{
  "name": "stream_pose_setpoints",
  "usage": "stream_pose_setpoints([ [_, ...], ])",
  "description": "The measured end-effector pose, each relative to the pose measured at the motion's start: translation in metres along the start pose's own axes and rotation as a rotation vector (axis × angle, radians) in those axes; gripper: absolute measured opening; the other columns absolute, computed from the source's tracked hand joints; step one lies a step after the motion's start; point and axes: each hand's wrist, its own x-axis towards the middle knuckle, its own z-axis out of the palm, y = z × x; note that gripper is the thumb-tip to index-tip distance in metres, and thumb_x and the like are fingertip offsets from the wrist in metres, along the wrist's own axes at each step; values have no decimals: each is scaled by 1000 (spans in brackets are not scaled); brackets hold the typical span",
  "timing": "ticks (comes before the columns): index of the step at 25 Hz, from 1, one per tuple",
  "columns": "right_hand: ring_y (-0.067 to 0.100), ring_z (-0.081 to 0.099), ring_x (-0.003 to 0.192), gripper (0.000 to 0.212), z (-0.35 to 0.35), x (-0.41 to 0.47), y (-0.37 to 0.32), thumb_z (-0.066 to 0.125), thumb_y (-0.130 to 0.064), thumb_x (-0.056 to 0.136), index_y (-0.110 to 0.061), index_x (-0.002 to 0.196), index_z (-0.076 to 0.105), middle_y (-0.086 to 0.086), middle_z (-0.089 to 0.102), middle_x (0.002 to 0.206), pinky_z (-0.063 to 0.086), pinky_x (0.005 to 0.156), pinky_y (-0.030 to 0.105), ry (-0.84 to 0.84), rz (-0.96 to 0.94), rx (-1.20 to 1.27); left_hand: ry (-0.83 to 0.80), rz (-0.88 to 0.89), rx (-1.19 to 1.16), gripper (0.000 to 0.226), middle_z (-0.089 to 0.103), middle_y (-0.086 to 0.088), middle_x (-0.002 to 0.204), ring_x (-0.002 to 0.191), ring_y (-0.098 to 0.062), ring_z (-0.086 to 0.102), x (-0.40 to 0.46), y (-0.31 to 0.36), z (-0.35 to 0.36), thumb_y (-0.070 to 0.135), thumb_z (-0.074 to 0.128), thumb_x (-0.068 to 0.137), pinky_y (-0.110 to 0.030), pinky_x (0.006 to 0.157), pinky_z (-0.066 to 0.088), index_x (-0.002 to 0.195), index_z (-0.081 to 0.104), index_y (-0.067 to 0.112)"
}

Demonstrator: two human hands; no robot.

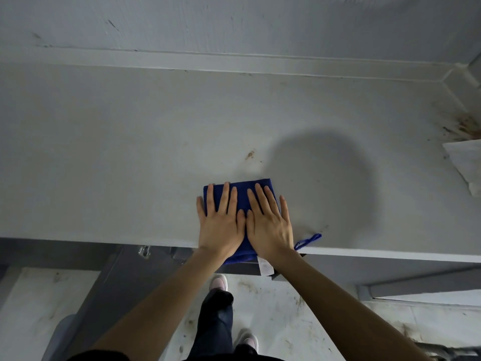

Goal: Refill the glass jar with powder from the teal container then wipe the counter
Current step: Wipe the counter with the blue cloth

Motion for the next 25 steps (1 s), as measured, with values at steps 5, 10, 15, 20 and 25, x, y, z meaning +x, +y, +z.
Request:
stream_pose_setpoints([
  [5,17,4,141,49,-3,-5,8,23,-30,95,-17,142,16,4,15,153,-11,110,35,16,21,11,-5,24,29,55,1,-6,155,140,-33,-7,-1,7,3,36,19,95,-52,112,-4,143,0,15],
  [10,16,3,141,50,-2,16,18,24,-30,94,-17,142,15,3,14,153,-10,109,35,18,46,16,-18,71,-3,55,2,-4,155,140,-32,-7,26,8,4,35,21,95,-52,112,-5,143,3,15],
  [15,17,4,140,50,-2,52,30,27,-27,94,-16,142,17,4,15,153,-8,110,36,53,118,65,-26,105,-5,55,1,-3,155,140,-30,-9,70,14,7,36,18,95,-52,111,-6,143,1,16],
  [20,14,0,140,50,3,96,41,25,-27,94,-17,142,16,2,12,153,-11,110,35,68,185,77,11,99,-69,56,3,-4,155,141,-26,-4,122,14,8,35,22,95,-50,112,-3,143,0,17],
  [25,15,1,140,50,6,154,53,25,-26,93,-18,142,15,2,12,153,-9,110,34,75,176,76,15,98,-59,53,3,-3,155,141,-24,-5,180,10,10,34,22,95,-49,112,-3,143,5,17],
])
